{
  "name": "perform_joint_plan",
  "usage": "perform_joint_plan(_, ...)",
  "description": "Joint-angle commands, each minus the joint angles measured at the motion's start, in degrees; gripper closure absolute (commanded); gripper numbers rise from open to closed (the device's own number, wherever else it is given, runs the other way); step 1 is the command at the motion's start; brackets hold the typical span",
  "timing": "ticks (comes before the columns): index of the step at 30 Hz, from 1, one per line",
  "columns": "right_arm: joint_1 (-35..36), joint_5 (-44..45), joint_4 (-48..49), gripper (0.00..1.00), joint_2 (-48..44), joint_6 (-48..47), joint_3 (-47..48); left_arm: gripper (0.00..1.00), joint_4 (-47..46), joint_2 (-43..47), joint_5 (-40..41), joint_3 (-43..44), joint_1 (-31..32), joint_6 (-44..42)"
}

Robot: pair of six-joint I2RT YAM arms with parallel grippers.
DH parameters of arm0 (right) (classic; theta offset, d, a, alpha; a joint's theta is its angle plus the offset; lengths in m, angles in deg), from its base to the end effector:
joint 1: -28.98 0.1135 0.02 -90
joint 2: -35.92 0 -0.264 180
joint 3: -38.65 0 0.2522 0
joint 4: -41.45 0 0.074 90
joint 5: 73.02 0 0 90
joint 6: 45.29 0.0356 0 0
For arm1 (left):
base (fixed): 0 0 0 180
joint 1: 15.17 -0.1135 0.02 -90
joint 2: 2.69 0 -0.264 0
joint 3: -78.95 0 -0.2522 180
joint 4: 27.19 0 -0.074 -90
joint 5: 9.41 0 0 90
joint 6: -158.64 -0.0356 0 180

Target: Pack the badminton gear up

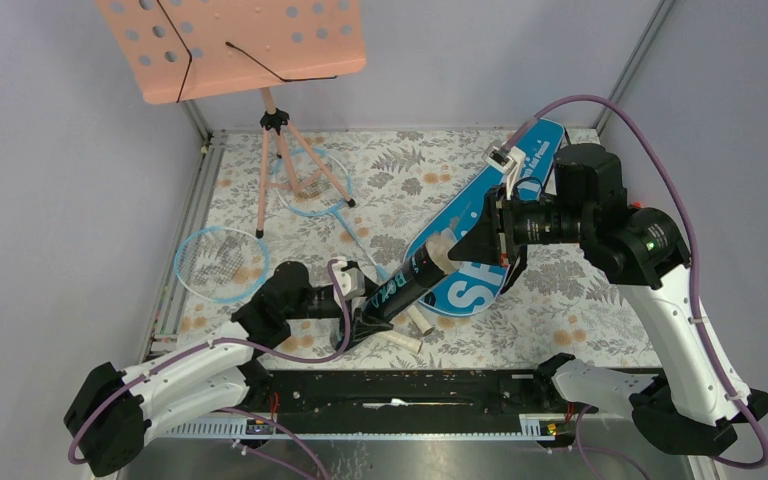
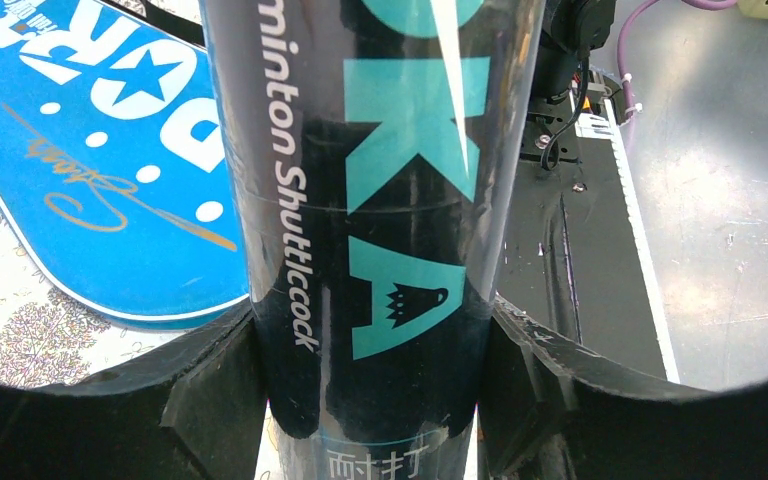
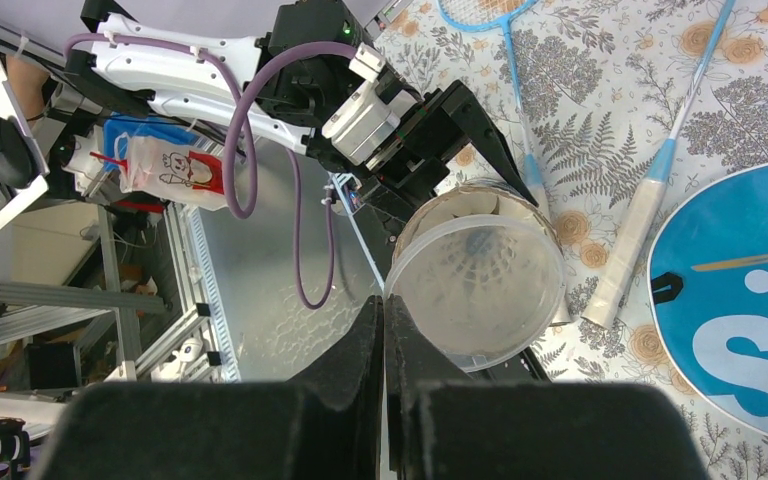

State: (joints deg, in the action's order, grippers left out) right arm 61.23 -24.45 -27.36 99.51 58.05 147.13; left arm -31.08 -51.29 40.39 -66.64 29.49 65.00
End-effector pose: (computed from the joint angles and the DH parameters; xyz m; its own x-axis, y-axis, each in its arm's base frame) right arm 0.1340 0.1124 0.4871 -0.5440 -0.1387 -0.8275 -0.8079 0.3528 0.4720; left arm 0.1186 -0.1495 0.2316 -0.0642 0.1316 -0.9892 0.9947 0.0887 -0.0527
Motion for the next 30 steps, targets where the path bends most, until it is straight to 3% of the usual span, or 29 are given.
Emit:
perform_joint_plan(1, 0.9, -0.1, -1.7, 1.00, 0.1, -1.2, 2.0, 0.72, -5.9, 0.3, -2.0, 1.6, 0.2, -0.5)
perform_joint_plan(30, 6.4, 3.0, -2.6, 0.99, 3.1, 0.5, 3.4, 0.73, -8.3, 2.5, -3.0, -0.4, 0.2, 0.0)
